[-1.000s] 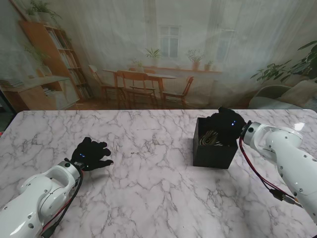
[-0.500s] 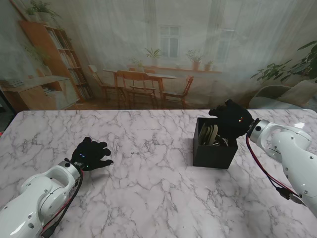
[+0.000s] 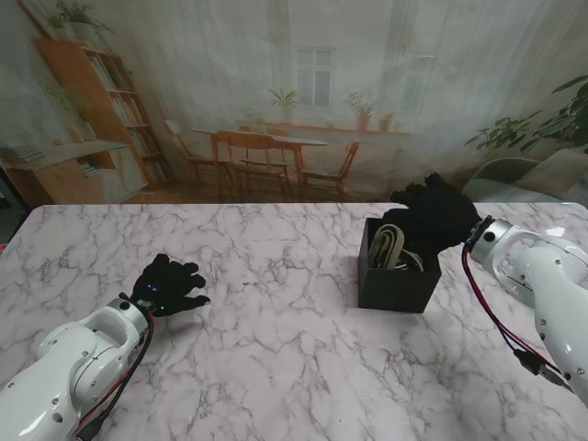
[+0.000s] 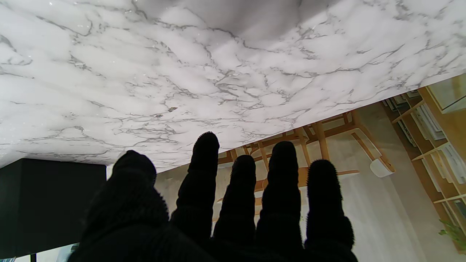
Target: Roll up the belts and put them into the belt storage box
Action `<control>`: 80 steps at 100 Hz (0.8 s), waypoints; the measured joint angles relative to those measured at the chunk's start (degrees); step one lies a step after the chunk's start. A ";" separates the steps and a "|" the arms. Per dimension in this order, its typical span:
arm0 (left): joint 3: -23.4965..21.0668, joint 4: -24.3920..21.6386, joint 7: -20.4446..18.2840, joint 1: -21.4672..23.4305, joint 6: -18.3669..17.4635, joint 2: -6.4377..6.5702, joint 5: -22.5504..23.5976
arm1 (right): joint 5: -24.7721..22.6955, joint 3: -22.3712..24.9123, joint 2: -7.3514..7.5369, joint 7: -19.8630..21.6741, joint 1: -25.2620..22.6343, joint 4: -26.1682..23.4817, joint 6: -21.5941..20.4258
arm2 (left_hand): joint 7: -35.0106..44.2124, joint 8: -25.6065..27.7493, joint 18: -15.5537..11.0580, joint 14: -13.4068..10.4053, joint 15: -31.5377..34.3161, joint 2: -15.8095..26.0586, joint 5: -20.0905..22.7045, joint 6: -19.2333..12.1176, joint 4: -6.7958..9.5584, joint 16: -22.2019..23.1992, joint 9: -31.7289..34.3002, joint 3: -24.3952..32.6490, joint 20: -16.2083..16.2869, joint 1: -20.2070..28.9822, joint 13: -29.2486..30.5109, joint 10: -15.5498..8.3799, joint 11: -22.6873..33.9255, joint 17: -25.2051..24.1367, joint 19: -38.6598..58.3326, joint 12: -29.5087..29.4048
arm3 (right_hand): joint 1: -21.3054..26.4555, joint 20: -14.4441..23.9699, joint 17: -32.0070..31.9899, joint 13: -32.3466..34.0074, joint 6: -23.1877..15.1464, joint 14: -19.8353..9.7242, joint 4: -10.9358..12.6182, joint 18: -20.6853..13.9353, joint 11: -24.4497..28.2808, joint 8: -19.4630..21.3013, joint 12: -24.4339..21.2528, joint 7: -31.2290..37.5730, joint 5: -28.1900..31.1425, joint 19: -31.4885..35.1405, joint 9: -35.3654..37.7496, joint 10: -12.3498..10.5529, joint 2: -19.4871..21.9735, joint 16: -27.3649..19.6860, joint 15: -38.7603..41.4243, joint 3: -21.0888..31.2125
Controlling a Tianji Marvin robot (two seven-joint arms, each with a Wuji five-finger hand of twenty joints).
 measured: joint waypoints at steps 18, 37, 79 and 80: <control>0.11 0.24 0.47 -0.12 0.01 -0.02 -0.36 | 3.19 3.36 -1.32 2.92 -4.58 -6.93 0.19 | -2.88 -1.41 0.00 0.00 0.00 0.00 -2.51 -0.03 0.00 0.00 0.00 0.00 0.00 -0.01 0.00 -0.01 0.00 0.00 0.00 0.00 | -0.70 -0.44 0.00 0.07 0.07 0.91 1.25 1.23 -2.66 -0.04 -0.93 -2.24 2.11 0.02 3.67 0.04 5.13 0.00 0.00 -5.54; 0.41 0.96 1.94 -0.49 -0.41 -0.03 -0.72 | 13.61 5.06 -3.47 5.55 -9.91 -13.63 1.06 | -4.87 -2.59 0.00 0.00 0.00 0.00 -5.12 -0.05 0.00 0.00 0.00 0.00 0.00 -0.03 0.00 -0.02 0.00 0.00 0.00 0.00 | -0.72 -0.48 -0.43 0.12 0.23 1.79 2.31 2.72 -4.50 -0.05 -1.60 -5.68 4.27 0.02 5.87 0.06 8.09 0.00 0.00 -11.57; 1.40 2.31 6.10 -1.23 -2.06 -0.17 -2.76 | 23.27 -3.72 -6.41 0.98 -13.66 -14.91 8.07 | -5.81 -2.96 0.01 -0.45 -2.08 0.00 -5.87 0.04 0.00 -1.41 -2.98 0.00 -0.57 -0.05 -5.11 0.11 -0.20 -2.23 -2.97 -0.01 | -0.59 -0.48 -0.80 0.24 2.97 4.48 2.43 4.83 -5.24 -0.05 -2.15 -8.47 6.19 0.02 7.30 3.72 10.50 0.83 0.00 -15.95; 1.45 2.36 6.23 -1.26 -2.14 -0.18 -2.95 | 23.38 -3.97 -6.45 0.85 -13.67 -14.88 8.14 | -5.81 -2.96 0.01 -0.47 -2.23 0.00 -5.87 0.04 0.00 -1.49 -3.31 0.00 -0.95 -0.05 -5.11 0.10 -0.22 -2.28 -2.99 -0.01 | -0.59 -0.48 -0.80 0.24 3.04 4.50 2.44 4.84 -5.24 -0.05 -2.15 -8.51 6.19 0.02 7.30 3.83 10.49 0.84 0.00 -16.12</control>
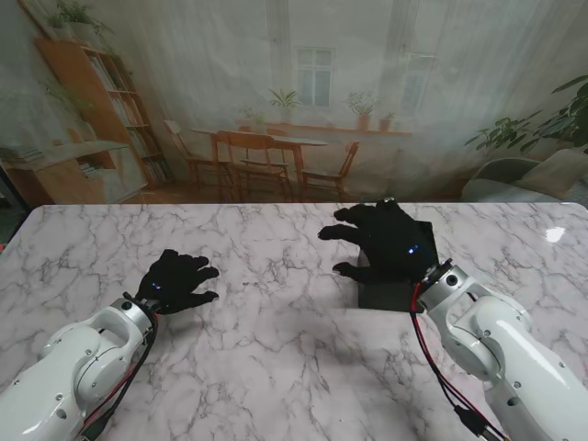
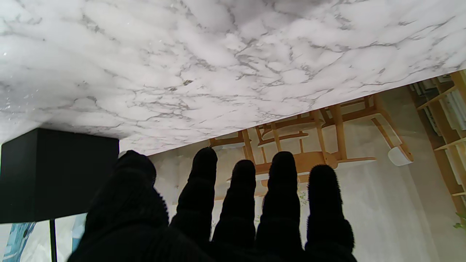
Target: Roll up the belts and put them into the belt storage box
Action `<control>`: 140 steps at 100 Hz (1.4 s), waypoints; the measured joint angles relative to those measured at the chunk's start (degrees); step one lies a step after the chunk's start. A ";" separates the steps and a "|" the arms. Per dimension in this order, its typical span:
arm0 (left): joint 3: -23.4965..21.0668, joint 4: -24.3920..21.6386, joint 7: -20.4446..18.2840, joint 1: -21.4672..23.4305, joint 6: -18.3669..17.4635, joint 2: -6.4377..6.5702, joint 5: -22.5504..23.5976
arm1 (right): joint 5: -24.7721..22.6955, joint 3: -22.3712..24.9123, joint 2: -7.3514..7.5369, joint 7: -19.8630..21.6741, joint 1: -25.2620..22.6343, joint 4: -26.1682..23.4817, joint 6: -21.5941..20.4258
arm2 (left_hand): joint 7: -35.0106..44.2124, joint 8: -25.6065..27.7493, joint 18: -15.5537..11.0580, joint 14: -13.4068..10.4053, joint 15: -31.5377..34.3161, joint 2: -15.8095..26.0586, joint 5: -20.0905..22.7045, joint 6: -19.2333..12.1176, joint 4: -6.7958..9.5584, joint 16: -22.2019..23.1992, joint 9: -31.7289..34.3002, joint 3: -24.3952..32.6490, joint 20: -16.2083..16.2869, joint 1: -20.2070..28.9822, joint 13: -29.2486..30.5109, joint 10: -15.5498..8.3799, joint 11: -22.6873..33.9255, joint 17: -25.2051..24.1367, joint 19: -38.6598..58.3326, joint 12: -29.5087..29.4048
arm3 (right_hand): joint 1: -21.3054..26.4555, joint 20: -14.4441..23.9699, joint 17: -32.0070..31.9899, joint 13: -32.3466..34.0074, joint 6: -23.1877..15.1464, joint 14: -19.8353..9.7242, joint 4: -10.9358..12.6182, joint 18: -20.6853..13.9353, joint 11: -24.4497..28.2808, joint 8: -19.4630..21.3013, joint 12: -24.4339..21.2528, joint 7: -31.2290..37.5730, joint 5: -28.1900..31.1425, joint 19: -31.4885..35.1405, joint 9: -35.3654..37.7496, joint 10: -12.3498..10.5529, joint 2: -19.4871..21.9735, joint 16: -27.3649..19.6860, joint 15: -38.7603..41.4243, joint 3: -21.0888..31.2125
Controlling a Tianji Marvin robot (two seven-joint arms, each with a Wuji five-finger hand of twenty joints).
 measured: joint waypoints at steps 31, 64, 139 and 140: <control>1.16 0.57 1.20 -0.64 -2.29 -0.59 -4.25 | 9.01 -9.59 -1.46 -1.41 1.62 5.52 3.87 | -2.79 -1.16 0.00 -0.09 -0.90 0.01 -5.61 0.19 0.00 -2.02 -5.25 0.00 -0.55 -0.03 -2.13 -0.03 -2.73 -0.37 -1.46 -1.54 | 0.04 0.00 0.00 0.70 4.21 0.72 0.62 0.08 0.13 0.96 0.58 -2.21 -1.62 0.00 -0.28 0.56 4.58 0.76 0.00 -5.23; 2.32 2.98 4.76 -1.73 -3.13 -1.09 -9.24 | 16.66 -18.71 -3.26 -2.84 7.04 17.15 9.19 | -2.80 -1.19 0.00 -0.09 -0.91 0.07 -5.65 0.19 0.00 -2.03 -5.14 0.00 -0.55 -0.03 -2.13 -0.02 -2.58 -0.55 -1.46 -2.07 | 0.04 0.00 0.00 0.70 6.43 0.74 0.65 0.11 2.72 1.61 1.45 -0.42 -4.54 0.00 -3.24 1.19 9.84 0.76 0.00 -10.65; 3.45 7.93 4.93 -4.36 -1.65 -1.78 -10.74 | 23.64 -15.78 -4.76 -0.13 7.12 22.32 9.20 | -1.53 -1.19 0.00 -0.08 -0.93 0.63 -4.76 0.19 0.00 -1.86 -4.28 0.00 -0.55 -0.03 -2.13 -0.03 -0.26 -0.60 -1.46 -1.81 | 0.04 0.00 -0.87 0.59 6.44 0.77 0.65 0.13 4.05 1.67 2.13 1.58 -4.95 0.01 -4.58 1.31 11.99 0.81 0.00 -11.87; 3.42 7.92 4.95 -4.35 -1.65 -1.78 -10.70 | 23.68 -15.76 -4.77 -0.17 7.14 22.35 9.11 | -1.53 -1.19 0.00 -0.08 -0.93 0.63 -4.76 0.19 0.00 -1.86 -4.27 0.00 -0.55 -0.03 -2.13 -0.02 -0.26 -0.60 -1.46 -1.81 | 0.04 0.01 -0.87 0.59 6.44 0.77 0.65 0.13 4.05 1.67 2.13 1.58 -4.95 0.01 -4.58 1.31 11.99 0.81 0.00 -11.87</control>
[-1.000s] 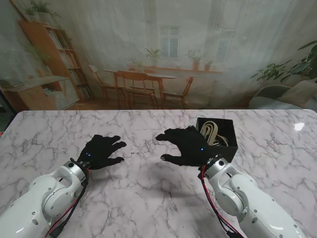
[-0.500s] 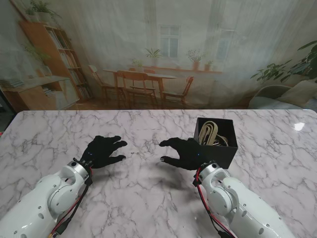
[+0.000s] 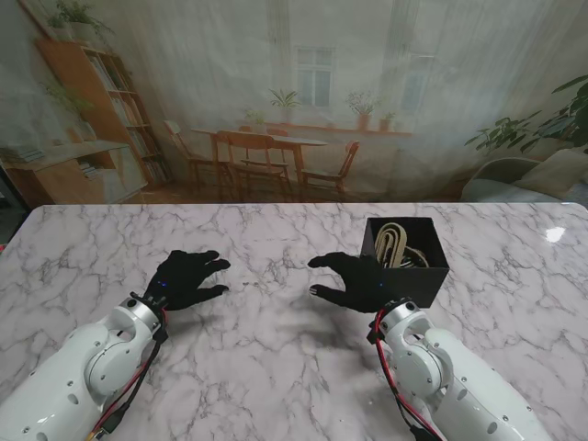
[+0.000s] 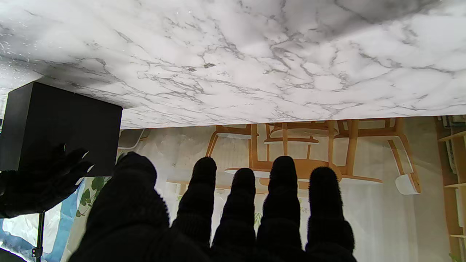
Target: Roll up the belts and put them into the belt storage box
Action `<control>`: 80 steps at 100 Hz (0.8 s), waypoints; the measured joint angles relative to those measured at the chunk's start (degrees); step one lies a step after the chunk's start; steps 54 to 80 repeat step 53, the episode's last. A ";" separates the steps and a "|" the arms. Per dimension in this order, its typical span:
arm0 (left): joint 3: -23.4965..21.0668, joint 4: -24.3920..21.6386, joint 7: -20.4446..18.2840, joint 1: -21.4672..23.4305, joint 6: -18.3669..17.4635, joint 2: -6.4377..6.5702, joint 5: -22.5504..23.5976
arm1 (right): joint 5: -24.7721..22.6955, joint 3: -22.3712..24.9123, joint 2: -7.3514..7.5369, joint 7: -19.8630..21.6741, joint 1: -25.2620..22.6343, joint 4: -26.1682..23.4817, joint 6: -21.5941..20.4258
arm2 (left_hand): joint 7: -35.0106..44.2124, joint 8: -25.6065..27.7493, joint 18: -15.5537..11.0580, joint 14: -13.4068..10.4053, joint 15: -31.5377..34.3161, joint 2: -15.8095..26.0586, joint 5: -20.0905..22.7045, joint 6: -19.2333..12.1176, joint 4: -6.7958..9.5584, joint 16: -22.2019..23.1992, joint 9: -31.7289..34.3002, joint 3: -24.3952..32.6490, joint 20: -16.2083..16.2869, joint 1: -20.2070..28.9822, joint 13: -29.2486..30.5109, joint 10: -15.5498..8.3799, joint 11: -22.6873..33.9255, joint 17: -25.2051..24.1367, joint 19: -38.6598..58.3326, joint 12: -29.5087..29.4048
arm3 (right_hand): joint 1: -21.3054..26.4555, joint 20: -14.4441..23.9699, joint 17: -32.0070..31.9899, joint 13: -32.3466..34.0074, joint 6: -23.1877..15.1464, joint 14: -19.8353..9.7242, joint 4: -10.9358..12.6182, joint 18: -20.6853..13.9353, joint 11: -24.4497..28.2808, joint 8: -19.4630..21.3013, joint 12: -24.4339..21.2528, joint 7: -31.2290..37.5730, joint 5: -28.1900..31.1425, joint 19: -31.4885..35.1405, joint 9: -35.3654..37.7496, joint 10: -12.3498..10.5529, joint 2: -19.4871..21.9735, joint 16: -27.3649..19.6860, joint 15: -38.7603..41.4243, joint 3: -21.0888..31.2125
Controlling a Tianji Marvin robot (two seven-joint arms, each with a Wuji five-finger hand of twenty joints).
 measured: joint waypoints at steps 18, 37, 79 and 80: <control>-0.41 -0.02 0.26 0.04 0.05 0.04 0.85 | 0.26 0.44 -0.10 -0.92 0.66 0.78 -1.39 | 0.00 0.00 0.00 0.00 0.00 0.00 0.00 0.00 0.00 0.00 0.65 0.00 0.00 0.00 0.00 0.00 -0.01 0.00 0.00 0.29 | 0.00 0.33 0.00 0.00 0.00 0.00 0.00 0.00 0.00 0.00 0.00 0.32 0.03 0.00 0.01 -0.07 0.00 0.00 0.00 0.02; -0.62 -0.02 0.65 0.00 0.02 0.07 1.14 | 0.28 0.50 -0.11 -1.21 1.21 1.23 -1.46 | 0.01 0.00 0.00 0.00 0.00 0.00 0.00 0.00 0.00 0.00 0.65 0.00 0.00 0.00 0.00 0.00 -0.01 -0.01 0.00 0.29 | 0.00 0.41 0.00 0.00 0.00 0.00 0.00 0.00 0.01 0.00 0.00 0.70 0.04 0.00 0.01 -0.50 0.00 0.01 0.00 0.04; -0.63 -0.06 0.48 -0.02 0.01 0.11 1.13 | 0.25 0.50 -0.10 -1.14 1.28 1.24 -1.34 | 0.01 0.00 0.00 0.00 0.00 0.00 0.00 0.00 0.00 0.00 0.65 0.00 0.00 0.00 0.00 0.00 -0.02 -0.01 0.00 0.29 | 0.00 0.43 0.00 0.00 0.00 0.01 0.00 0.00 0.01 0.00 0.00 0.70 0.05 0.00 0.02 -0.51 0.00 0.01 0.00 0.54; -0.63 -0.06 0.48 -0.02 0.01 0.11 1.13 | 0.25 0.50 -0.10 -1.14 1.28 1.24 -1.34 | 0.01 0.00 0.00 0.00 0.00 0.00 0.00 0.00 0.00 0.00 0.65 0.00 0.00 0.00 0.00 0.00 -0.02 -0.01 0.00 0.29 | 0.00 0.43 0.00 0.00 0.00 0.01 0.00 0.00 0.01 0.00 0.00 0.70 0.05 0.00 0.02 -0.51 0.00 0.01 0.00 0.54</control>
